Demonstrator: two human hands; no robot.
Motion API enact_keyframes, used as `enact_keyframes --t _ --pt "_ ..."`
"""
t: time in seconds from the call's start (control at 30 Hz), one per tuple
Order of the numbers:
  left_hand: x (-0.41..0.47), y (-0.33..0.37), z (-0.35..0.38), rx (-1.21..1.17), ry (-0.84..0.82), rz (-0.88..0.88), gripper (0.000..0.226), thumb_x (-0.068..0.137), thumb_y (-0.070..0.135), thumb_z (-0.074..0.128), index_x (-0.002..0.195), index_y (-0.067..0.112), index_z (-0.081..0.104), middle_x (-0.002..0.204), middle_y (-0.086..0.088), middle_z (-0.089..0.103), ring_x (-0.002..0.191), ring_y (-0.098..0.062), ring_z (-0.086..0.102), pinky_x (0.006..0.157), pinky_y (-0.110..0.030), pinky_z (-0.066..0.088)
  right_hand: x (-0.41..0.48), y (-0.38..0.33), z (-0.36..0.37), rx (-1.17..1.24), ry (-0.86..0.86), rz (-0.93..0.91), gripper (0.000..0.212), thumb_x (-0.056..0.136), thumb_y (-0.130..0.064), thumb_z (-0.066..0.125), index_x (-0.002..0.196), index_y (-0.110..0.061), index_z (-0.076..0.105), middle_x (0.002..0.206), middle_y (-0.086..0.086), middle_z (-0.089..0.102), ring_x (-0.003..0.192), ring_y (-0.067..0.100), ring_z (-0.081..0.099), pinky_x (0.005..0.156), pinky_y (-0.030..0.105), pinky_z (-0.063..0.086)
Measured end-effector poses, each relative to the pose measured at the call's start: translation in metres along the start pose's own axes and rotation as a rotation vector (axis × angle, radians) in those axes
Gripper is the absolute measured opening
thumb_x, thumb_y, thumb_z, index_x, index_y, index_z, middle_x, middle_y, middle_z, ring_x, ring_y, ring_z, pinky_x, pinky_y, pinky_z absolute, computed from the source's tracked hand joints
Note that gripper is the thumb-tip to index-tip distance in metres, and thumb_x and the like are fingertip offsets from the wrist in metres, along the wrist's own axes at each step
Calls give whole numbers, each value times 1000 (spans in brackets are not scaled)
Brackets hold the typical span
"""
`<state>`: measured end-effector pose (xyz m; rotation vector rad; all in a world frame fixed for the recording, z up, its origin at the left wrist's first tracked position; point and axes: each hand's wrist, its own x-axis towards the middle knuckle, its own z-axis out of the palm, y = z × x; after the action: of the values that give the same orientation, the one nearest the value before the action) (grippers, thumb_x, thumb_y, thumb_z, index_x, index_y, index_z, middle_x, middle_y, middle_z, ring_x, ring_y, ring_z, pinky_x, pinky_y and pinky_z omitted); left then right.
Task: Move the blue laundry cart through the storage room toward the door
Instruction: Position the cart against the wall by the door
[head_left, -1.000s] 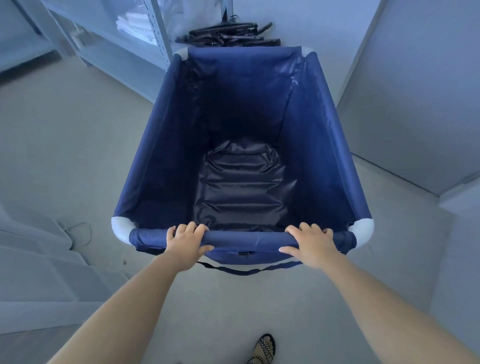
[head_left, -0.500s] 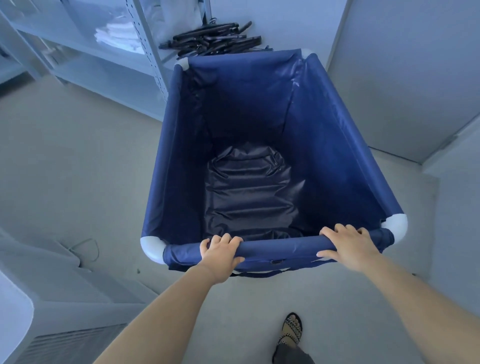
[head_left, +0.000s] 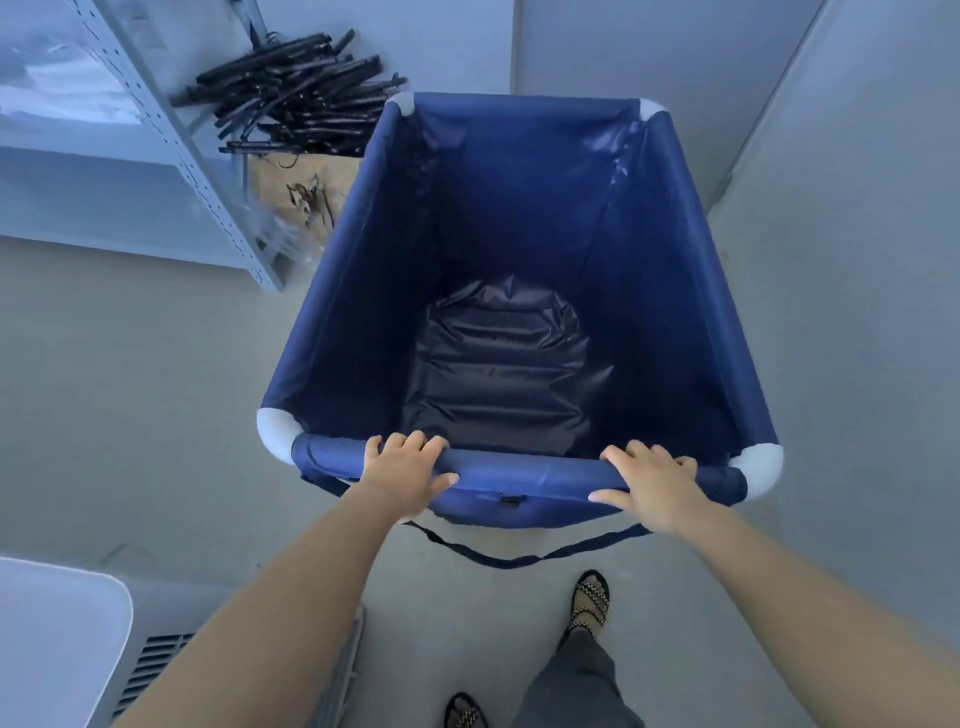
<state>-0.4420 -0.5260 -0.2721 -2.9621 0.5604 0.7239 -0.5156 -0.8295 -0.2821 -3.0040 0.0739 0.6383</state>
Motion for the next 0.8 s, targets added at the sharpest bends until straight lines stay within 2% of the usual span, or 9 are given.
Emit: enact_keyframes --t 0.13,0.2,0.3,0.47,0.67,0.8 --pt "-19 -10 5 28 2 11 55 92 58 34 137 26 32 140 9 41 132 -23 32 117 -52 10 -42 -30 26 -31 175 -29 56 84 -70 39 117 -25 49 96 -2 56 86 20 52 70 33 36" --pt "-27 -16 7 66 14 26 57 91 60 35 138 27 33 140 9 41 134 -24 30 117 -55 9 -59 -46 34 -37 257 -74 54 81 -70 44 103 -22 56 79 -5 54 71 17 52 56 27 34" --pt "-35 -25 5 126 -6 72 54 91 61 35 138 35 31 138 6 42 133 -26 30 115 -57 11 -77 -67 40 -46 340 -113 47 68 -66 62 76 -20 61 56 -7 48 45 13 47 36 22 24" --pt "-31 -23 -4 173 -16 91 50 92 58 37 137 37 32 136 4 43 132 -24 30 116 -57 13 -86 -77 51 -26 422 -78 43 67 -63 66 72 -20 61 53 -7 49 42 13 46 34 20 22" --pt "-19 21 -8 166 21 109 50 91 59 36 136 37 32 133 5 45 129 -25 32 115 -56 13 -82 -29 47 -35 431 -66 46 61 -63 73 76 -21 64 55 -8 50 44 12 48 34 20 24" --pt "-10 47 -9 174 29 76 49 92 58 35 137 37 30 134 5 44 129 -25 31 115 -56 15 -75 5 45 -19 365 -98 48 73 -64 62 86 -19 62 65 -5 55 56 15 54 39 25 29"
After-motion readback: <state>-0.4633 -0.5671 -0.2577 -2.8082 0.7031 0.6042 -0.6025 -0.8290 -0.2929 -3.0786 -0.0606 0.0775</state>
